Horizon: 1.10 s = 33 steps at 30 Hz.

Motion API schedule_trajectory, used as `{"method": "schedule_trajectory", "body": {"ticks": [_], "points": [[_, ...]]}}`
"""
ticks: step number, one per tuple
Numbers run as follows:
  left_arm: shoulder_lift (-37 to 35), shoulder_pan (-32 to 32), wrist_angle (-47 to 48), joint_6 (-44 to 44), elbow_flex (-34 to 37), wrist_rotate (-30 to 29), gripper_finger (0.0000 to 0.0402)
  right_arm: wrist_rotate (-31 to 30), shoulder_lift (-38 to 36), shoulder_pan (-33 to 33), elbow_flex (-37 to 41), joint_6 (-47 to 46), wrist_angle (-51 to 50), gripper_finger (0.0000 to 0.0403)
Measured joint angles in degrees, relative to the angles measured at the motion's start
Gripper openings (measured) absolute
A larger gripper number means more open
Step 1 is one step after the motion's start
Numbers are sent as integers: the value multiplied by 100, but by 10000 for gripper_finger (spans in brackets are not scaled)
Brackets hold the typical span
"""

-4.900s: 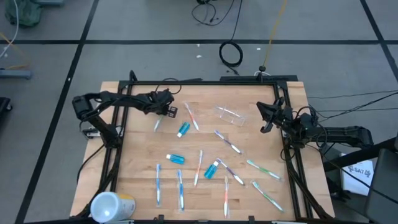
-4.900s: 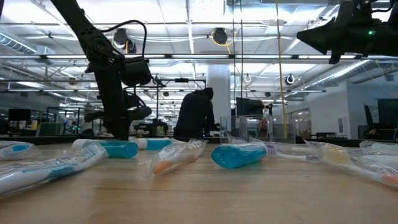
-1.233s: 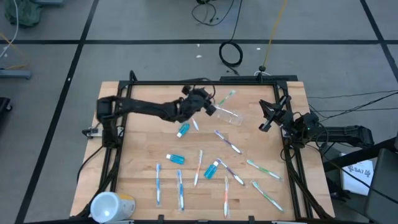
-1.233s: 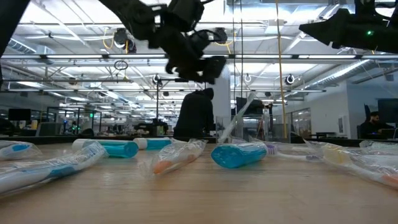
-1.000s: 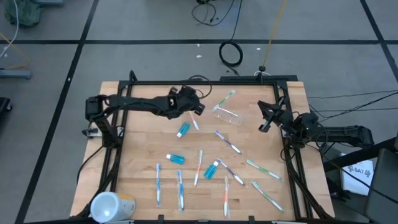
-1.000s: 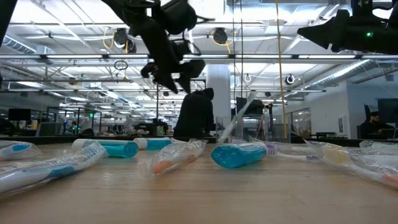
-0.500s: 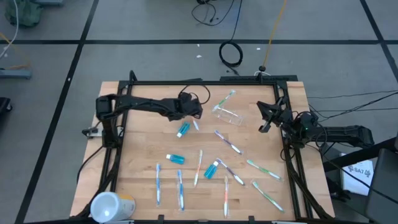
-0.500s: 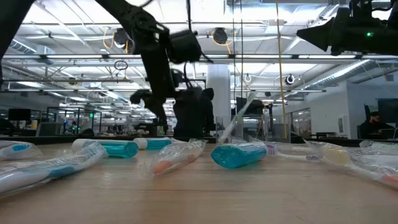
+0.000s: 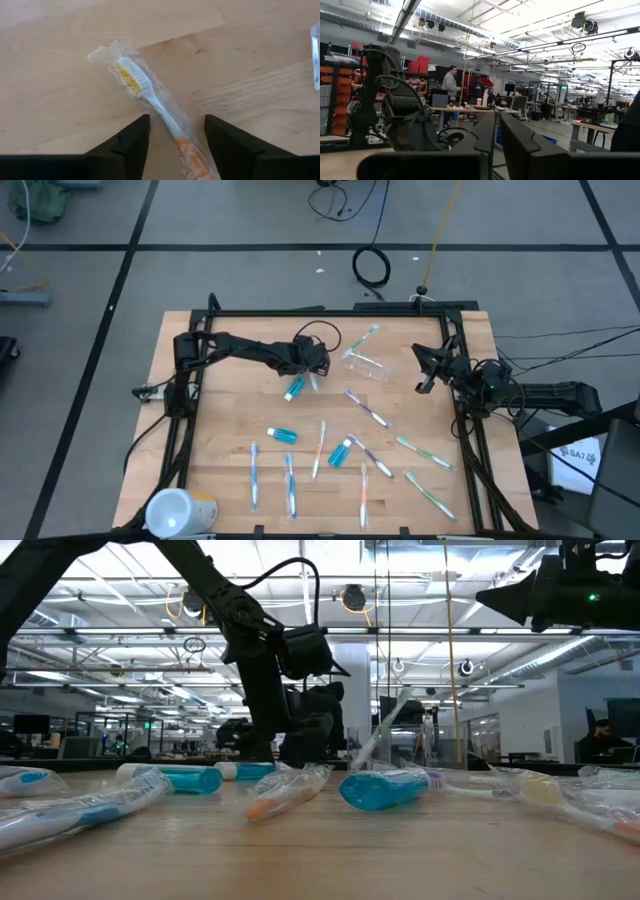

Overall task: Pick & Place toothbrushing station
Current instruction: Put the top orange toothbrush into the transparent organizer

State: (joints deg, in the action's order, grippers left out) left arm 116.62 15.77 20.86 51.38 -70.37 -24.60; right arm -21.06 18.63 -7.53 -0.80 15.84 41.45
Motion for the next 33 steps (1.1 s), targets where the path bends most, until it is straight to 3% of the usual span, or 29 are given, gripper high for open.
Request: {"method": "schedule_trajectory", "body": {"ticks": [8, 11, 14, 17, 22, 28, 30, 33], "points": [[17, 18, -81, -162, 9, -5, 77, -2, 0, 0, 0, -13, -22, 20], [-55, 4, -39, -298, 26, -211, 39, 6, 0, 0, 0, -15, -39, 20], [-306, -66, 138, -426, 60, -800, 9, 5, 0, 0, 0, -15, -53, 20], [-726, -137, -7, -531, 31, -1322, 14, 8, 2, 2, 0, -38, -97, 20], [-1450, -387, -172, -1067, 35, -1704, 7, 9, 7, 2, 0, -359, -260, 20], [-1990, -1010, -1197, -2618, 33, -2021, 9, 80, 47, 2, 0, -913, -450, 20], [-1994, -1253, -1788, -3389, 31, -1838, 4, 441, 102, 2, 0, -1045, -454, 21], [-1976, -1502, -2302, -4278, 31, -1143, 5, 1585, 232, 2, 0, -1075, -413, 30]]}}
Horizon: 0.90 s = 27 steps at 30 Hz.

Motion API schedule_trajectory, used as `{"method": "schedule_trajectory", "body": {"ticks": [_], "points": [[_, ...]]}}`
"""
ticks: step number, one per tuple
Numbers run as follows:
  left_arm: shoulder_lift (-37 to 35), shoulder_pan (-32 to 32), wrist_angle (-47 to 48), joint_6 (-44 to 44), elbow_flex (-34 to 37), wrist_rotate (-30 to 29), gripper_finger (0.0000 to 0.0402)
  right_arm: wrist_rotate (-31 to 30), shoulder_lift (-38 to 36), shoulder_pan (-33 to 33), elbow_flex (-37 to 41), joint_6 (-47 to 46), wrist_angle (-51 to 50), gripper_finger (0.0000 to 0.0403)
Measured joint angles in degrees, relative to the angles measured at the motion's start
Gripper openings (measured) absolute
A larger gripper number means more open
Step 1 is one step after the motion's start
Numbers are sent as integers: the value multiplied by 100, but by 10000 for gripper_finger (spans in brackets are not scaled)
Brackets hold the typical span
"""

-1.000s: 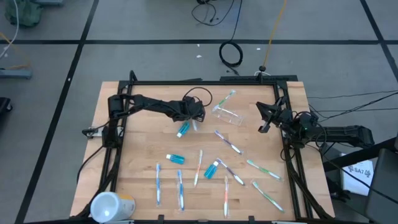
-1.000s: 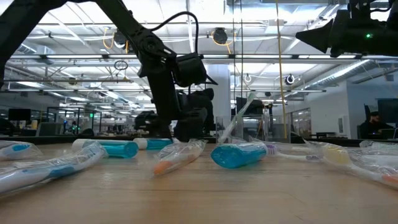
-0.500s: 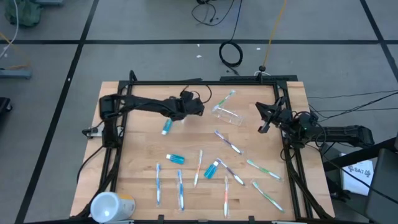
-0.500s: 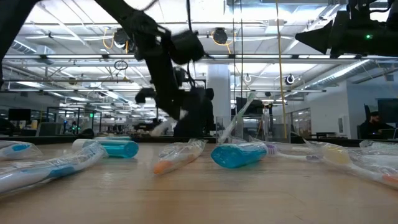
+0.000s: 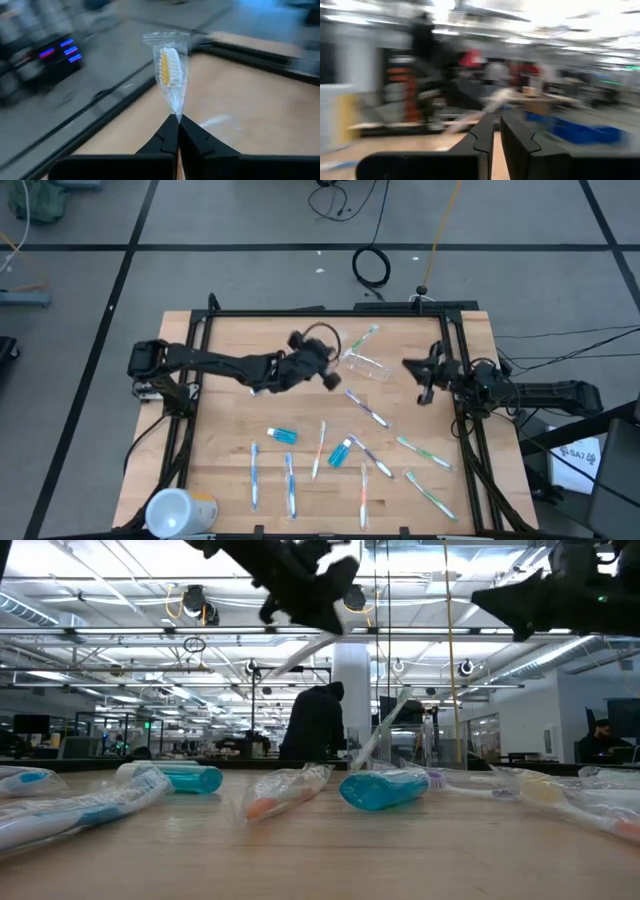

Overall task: Pick & Place toothbrushing station
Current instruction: Put the top orange toothbrush into the transparent organizer

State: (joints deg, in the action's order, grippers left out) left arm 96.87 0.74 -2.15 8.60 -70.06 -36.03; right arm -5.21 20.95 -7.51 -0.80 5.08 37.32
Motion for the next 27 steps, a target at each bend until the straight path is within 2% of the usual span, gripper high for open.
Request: {"method": "schedule_trajectory", "body": {"ticks": [2, 8, 13, 17, 21, 27], "points": [[10, -78, -190, -248, 0, 457, 7, 350, 100, 9, 0, -166, 95, 43], [10, -169, -748, -1071, 0, 1524, 6, 380, 610, 13, 0, -1013, 438, 104], [10, -102, -1357, -1476, -2, 2754, 3, 401, 1375, 18, 0, -2158, 1496, 149], [10, -35, -1557, -1702, -2, 3556, 5, 384, 2106, 229, -159, -2336, 1863, 166], [10, 36, -1718, -1791, -2, 3757, 5, 373, 2967, 592, -573, -2151, 1837, 168], [10, 181, -1517, -1695, -7, 3753, 3, 363, 4121, 952, -1142, -1407, 2717, 165]]}}
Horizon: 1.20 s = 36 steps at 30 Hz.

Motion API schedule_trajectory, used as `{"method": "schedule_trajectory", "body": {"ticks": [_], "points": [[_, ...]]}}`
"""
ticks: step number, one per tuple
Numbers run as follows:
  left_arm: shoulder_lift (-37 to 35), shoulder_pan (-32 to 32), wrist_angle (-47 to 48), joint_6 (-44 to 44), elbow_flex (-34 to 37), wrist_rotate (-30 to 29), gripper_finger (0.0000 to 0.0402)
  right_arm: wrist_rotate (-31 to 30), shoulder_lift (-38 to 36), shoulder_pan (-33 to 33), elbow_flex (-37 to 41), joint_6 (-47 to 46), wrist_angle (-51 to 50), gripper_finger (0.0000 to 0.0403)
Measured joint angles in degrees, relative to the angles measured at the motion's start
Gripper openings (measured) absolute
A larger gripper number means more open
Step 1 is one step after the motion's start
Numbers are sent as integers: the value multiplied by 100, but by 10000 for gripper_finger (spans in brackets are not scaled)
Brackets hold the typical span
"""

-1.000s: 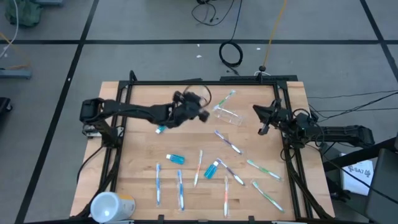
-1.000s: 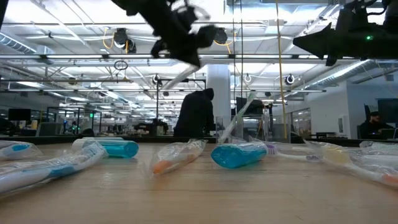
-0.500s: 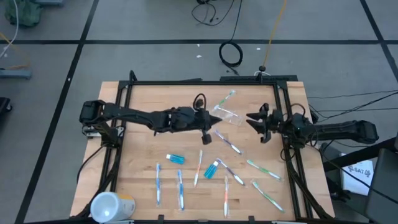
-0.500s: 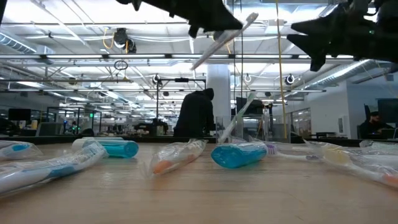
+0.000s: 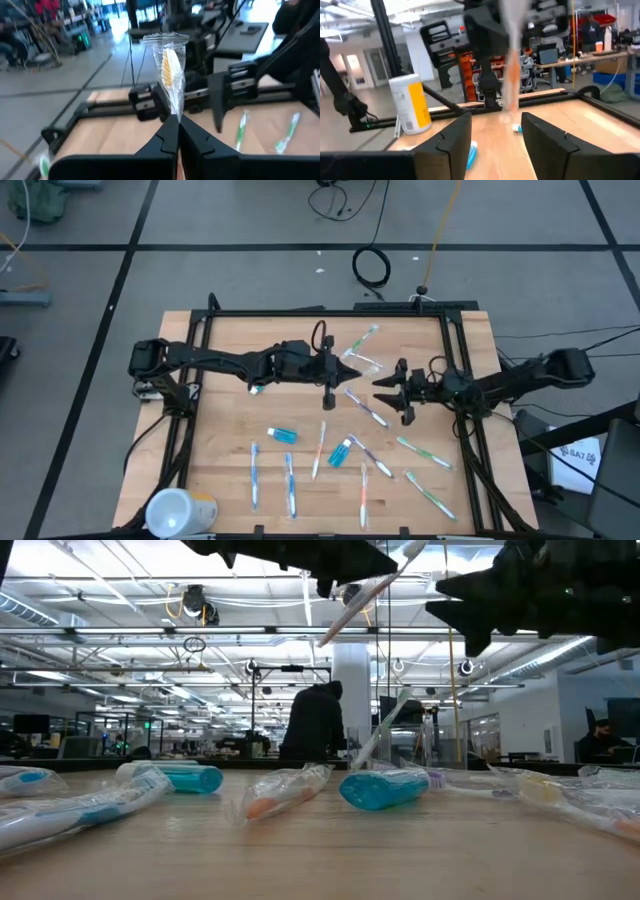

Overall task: Pick & Place toothbrushing station
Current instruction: Put the top orange toothbrush into the transparent organizer

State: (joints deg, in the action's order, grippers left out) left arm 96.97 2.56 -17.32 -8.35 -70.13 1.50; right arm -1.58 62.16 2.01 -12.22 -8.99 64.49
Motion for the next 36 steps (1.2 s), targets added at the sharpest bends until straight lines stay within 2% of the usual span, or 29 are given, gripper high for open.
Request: {"method": "schedule_trajectory", "body": {"ticks": [3, 7, 13, 21, 30, 36], "points": [[0, 10, 197, 138, 0, 2, 7, -156, 362, 45, -191, 228, 501, 167], [0, -29, 225, 84, 0, 2, 3, -632, 783, 30, -401, 271, 594, 167], [0, -79, 250, 67, 0, 4, 5, -573, 1161, -1, -764, 554, 744, 167], [0, -71, 244, 65, 0, -2, 8, -567, 1253, -1, -962, 861, 762, 167], [1, -71, -498, 96, 0, -2, 6, -489, 1256, -4, -965, 861, 737, 167], [376, -71, -1429, 122, -7, -2, 8, -354, 1255, -14, -965, 863, 906, 167]]}}
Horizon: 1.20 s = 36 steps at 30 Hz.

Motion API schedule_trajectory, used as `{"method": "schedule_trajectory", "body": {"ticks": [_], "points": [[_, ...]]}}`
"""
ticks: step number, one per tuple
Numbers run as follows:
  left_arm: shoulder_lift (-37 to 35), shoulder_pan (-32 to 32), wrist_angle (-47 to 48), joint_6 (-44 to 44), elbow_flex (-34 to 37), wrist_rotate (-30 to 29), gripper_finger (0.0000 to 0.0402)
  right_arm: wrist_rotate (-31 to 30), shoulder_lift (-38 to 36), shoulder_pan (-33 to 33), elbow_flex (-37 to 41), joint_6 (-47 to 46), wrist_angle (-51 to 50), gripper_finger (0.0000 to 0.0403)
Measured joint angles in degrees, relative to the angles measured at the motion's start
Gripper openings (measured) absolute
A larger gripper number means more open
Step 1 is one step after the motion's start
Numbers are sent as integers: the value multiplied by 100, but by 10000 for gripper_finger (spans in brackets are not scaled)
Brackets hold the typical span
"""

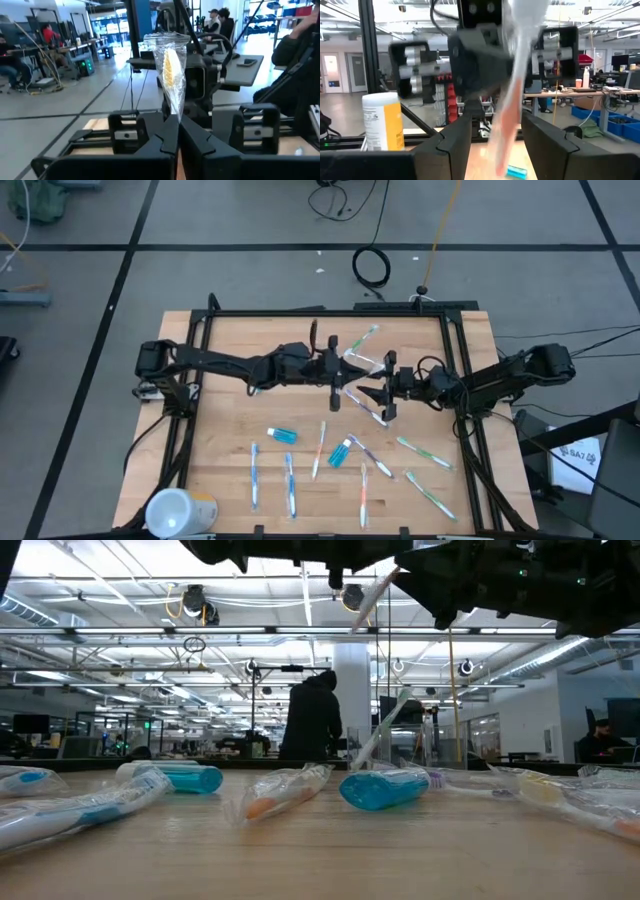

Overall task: Pick & Place toothbrushing station
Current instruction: Put the top orange toothbrush into the transparent organizer

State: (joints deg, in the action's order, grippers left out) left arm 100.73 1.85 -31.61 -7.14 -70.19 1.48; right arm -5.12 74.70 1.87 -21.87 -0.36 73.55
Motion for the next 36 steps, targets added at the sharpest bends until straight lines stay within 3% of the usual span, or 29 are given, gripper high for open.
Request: {"method": "schedule_trajectory", "body": {"ticks": [8, 19, 26, 33, 36], "points": [[229, 6, -492, 50, 2, -55, 9, -76, -1, 0, 0, 129, -7, 152], [229, -30, -289, -160, 2, -51, 15, -88, -1, -30, 0, 170, -4, 40], [229, 0, -252, -192, 2, -153, 14, -88, 1, -162, 0, 111, -19, 35], [227, 0, -195, -214, 2, -253, 77, -80, -109, -258, 0, 174, -73, 36], [215, -1, -126, -175, 2, -606, 117, -97, -277, -306, 0, 269, -331, 36]]}}
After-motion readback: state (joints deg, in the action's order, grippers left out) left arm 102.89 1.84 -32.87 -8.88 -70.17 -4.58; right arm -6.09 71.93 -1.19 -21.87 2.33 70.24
